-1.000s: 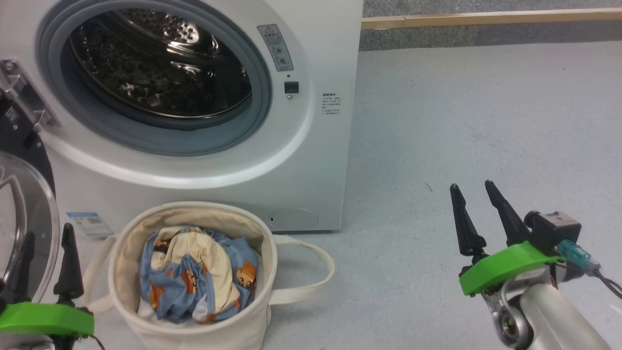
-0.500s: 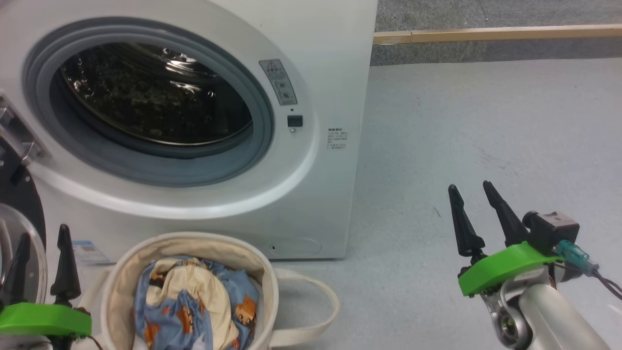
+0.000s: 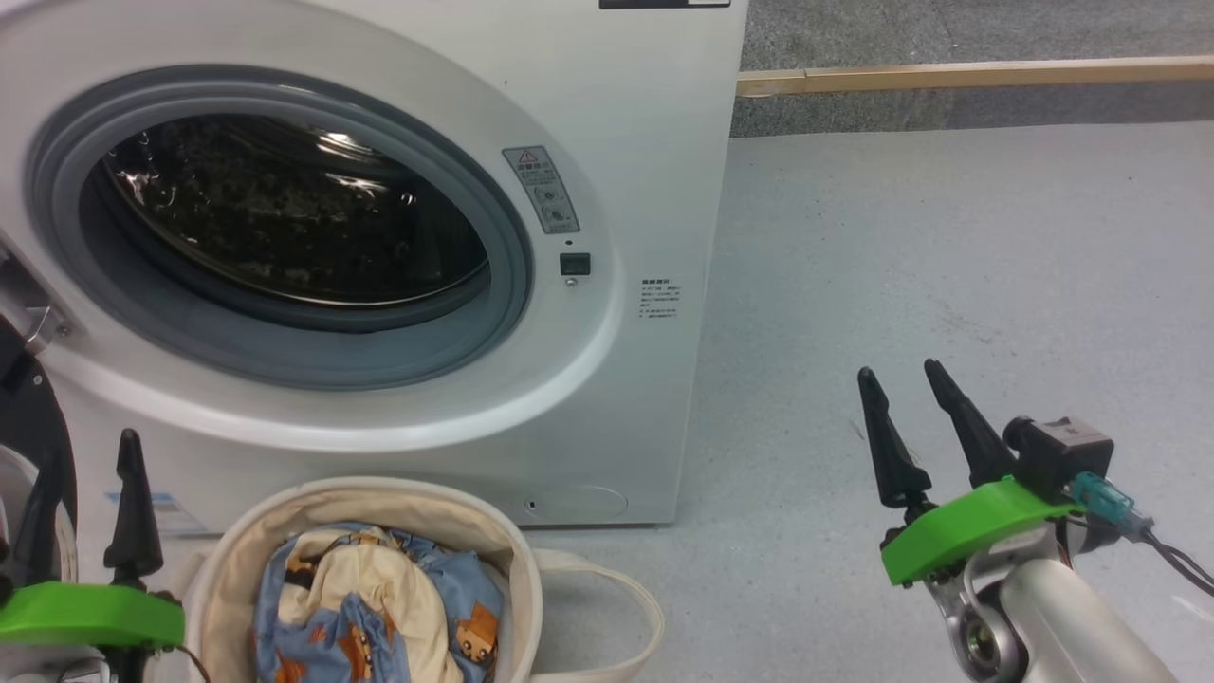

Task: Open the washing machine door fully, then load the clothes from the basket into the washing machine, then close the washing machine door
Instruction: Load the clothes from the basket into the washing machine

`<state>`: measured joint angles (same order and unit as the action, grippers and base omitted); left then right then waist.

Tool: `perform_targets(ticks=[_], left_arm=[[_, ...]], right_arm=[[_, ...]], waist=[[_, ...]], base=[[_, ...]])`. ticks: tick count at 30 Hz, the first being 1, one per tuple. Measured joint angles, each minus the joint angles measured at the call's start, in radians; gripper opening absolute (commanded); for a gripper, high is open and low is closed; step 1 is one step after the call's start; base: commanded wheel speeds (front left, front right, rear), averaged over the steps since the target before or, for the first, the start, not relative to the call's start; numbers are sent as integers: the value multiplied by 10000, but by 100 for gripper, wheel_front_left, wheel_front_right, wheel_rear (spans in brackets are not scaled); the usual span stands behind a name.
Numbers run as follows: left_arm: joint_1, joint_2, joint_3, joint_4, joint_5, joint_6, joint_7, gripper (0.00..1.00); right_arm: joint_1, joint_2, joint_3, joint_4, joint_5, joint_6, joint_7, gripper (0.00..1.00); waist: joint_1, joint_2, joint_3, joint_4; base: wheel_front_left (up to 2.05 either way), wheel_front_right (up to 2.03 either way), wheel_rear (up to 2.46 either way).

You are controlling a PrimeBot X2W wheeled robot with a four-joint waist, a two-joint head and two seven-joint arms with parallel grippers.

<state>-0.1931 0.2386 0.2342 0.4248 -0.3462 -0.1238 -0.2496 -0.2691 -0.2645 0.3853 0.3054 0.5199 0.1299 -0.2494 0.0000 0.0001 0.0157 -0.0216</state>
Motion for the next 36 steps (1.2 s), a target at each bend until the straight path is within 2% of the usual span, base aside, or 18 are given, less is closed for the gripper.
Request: perform_targets(ticks=[14, 22, 28, 36], left_arm=[[-93, -219, -263, 817, 92, 104, 0, 100], [-585, -690, -882, 1093, 470, 88, 0, 100], [-928, -1018, -1126, 2090, 619, 77, 0, 100], [-1798, -1185, -1616, 3336, 698, -12, 0, 100]], right_arm=[[-47, -23, 439, -130, 199, 0, 0, 100], [-178, -31, 598, -326, 290, 0, 0, 100], [-444, -38, 700, -407, 290, 0, 0, 100], [-779, -132, 748, -577, 290, 0, 0, 100]], waist=[[0, 0, 324, -84], [0, 0, 765, -37], [1, 0, 1151, -86], [2, 0, 1820, -322]], base=[[0, 0, 0], [0, 0, 0], [0, 0, 0], [0, 0, 0]])
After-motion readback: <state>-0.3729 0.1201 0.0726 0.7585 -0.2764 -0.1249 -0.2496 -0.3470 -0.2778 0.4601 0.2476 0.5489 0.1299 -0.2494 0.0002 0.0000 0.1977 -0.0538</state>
